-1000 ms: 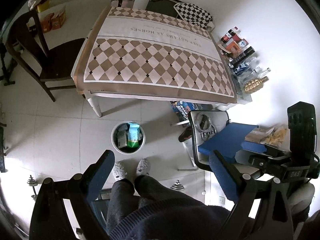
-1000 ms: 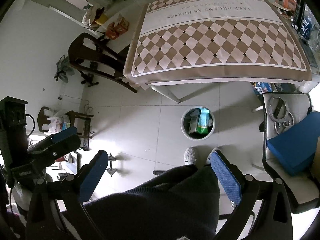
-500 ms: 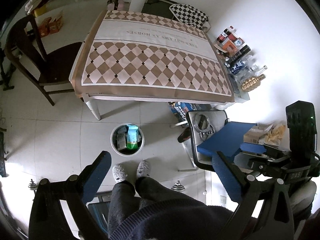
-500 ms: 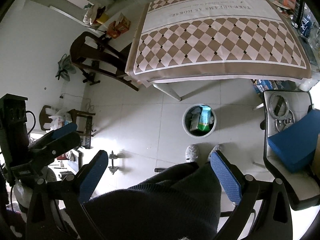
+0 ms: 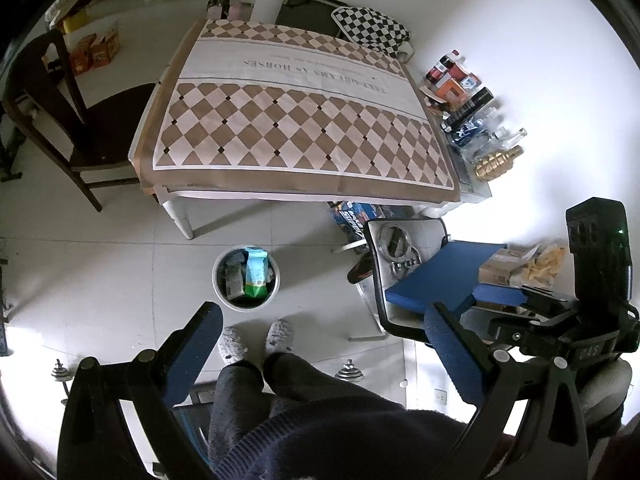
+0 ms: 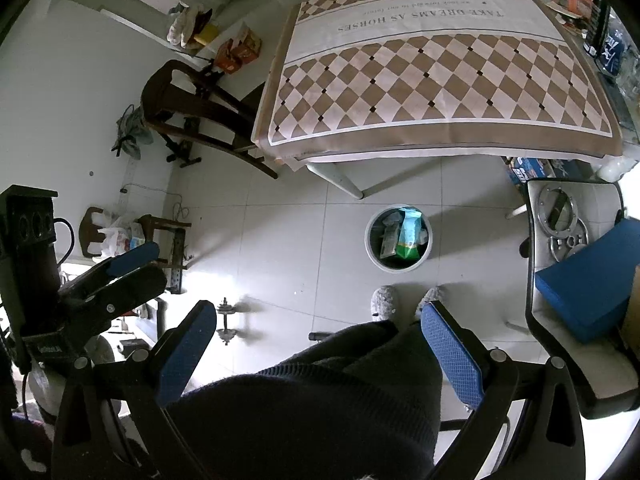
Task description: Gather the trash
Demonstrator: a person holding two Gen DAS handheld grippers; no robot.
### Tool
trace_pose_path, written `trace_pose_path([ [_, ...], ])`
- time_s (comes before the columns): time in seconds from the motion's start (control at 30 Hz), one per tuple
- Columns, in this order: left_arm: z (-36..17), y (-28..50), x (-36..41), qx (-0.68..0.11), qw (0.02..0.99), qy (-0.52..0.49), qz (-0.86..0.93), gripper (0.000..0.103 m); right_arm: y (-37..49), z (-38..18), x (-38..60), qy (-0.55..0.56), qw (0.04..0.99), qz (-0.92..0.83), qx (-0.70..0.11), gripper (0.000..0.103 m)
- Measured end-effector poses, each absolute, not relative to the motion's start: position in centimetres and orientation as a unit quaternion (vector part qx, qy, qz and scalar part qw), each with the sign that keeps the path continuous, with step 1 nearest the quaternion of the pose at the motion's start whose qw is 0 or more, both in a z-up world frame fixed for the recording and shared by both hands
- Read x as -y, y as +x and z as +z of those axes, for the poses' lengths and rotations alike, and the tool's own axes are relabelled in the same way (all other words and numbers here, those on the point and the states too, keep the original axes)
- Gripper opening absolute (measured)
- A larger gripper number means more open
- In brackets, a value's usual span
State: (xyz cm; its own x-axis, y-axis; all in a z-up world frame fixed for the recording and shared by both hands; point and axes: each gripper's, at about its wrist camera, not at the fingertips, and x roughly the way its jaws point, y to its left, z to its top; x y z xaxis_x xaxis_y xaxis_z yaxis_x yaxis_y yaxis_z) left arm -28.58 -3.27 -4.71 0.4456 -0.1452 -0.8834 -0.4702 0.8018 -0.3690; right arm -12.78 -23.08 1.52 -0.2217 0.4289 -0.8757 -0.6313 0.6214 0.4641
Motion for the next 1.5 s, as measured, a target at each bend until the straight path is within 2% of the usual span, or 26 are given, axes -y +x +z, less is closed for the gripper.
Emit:
trace_pose_path([
  [1.5,-4.7,-28.9,2.9,-0.518,0.797,-0.295,0.095,0.103,-12.4,1.9,24.9,-0.088,0.613,0.434,-0.654,0.103],
])
